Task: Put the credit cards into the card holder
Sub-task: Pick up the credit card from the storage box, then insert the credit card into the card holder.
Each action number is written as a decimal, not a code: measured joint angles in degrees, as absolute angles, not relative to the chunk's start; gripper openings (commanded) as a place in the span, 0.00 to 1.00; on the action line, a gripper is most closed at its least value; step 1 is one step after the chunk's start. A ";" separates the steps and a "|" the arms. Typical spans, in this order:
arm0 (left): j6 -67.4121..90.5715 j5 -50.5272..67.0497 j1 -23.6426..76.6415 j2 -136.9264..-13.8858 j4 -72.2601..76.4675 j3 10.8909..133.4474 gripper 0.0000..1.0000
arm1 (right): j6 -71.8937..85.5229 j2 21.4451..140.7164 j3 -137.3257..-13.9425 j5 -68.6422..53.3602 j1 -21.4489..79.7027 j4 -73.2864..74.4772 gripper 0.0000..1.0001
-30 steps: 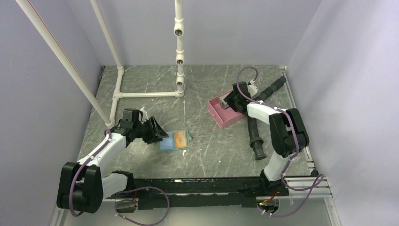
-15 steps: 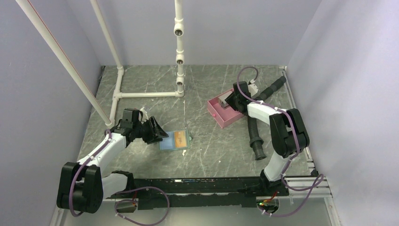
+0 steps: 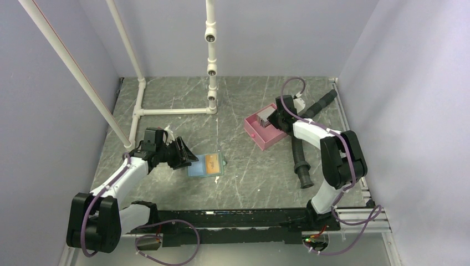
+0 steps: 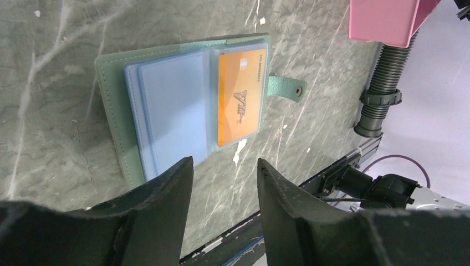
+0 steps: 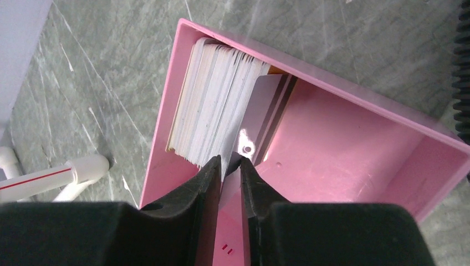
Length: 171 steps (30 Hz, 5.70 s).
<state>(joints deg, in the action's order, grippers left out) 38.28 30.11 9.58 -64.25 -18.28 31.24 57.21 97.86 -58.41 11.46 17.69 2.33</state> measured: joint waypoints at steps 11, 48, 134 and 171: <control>38.13 28.51 9.58 -64.23 -18.74 31.24 0.59 | 57.10 93.95 -58.46 11.49 17.69 8.67 0.02; 39.29 21.85 9.56 -73.45 -16.10 29.26 0.34 | 40.80 109.34 -60.58 -42.00 41.82 -3.75 0.00; 43.13 18.81 8.97 -68.88 -14.22 24.34 0.14 | 23.75 116.14 -77.32 -17.26 54.37 10.52 0.66; 44.01 20.97 9.52 -68.69 -11.68 22.72 0.13 | 36.25 108.31 -62.00 -25.19 49.19 -0.80 0.68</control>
<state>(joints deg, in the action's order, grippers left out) 44.01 20.97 9.52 -68.69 -11.68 22.72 36.25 108.31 -62.00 -25.19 49.19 -0.80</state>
